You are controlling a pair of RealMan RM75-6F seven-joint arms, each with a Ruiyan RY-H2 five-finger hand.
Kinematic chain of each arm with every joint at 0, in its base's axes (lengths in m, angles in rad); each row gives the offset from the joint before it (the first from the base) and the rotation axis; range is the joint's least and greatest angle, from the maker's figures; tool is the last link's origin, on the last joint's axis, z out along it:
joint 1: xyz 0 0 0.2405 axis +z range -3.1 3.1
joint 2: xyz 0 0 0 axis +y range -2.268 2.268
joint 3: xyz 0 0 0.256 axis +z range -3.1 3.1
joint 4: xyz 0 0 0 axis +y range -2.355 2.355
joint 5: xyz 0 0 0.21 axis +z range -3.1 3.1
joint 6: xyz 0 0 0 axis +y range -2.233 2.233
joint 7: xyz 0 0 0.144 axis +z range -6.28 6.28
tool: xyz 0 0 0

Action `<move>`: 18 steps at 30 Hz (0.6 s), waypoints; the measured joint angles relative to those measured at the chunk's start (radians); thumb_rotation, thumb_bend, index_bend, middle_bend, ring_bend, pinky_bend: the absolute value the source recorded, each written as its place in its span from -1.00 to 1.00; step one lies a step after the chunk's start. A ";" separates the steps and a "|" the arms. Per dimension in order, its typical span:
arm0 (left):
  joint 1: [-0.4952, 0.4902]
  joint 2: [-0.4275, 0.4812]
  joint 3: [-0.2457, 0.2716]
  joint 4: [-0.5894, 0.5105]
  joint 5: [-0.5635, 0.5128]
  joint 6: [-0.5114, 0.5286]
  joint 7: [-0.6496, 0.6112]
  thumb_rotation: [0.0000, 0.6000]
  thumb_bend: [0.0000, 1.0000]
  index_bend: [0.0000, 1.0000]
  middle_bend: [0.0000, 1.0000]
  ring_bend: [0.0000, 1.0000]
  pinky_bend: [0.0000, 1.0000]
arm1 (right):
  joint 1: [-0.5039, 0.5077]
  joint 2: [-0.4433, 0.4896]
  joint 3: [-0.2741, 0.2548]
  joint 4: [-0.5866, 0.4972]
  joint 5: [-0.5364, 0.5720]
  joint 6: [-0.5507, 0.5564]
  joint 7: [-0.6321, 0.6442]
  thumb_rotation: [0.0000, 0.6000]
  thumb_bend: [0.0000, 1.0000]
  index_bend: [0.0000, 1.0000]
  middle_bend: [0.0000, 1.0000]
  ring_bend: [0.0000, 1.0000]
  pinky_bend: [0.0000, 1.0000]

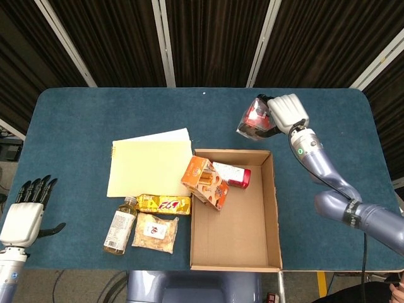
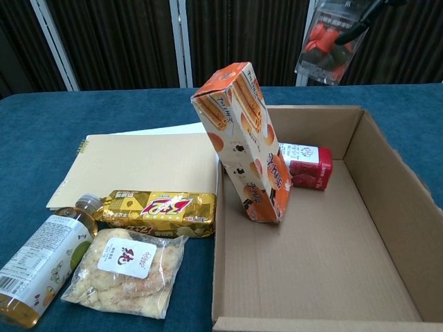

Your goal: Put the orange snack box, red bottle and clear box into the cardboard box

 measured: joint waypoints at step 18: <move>0.048 0.036 0.038 -0.009 0.132 0.103 -0.077 0.79 -0.96 -1.00 -1.00 -1.00 -1.00 | 0.012 0.259 -0.128 -0.492 0.306 0.103 -0.391 1.00 -0.42 0.07 -0.15 0.32 0.71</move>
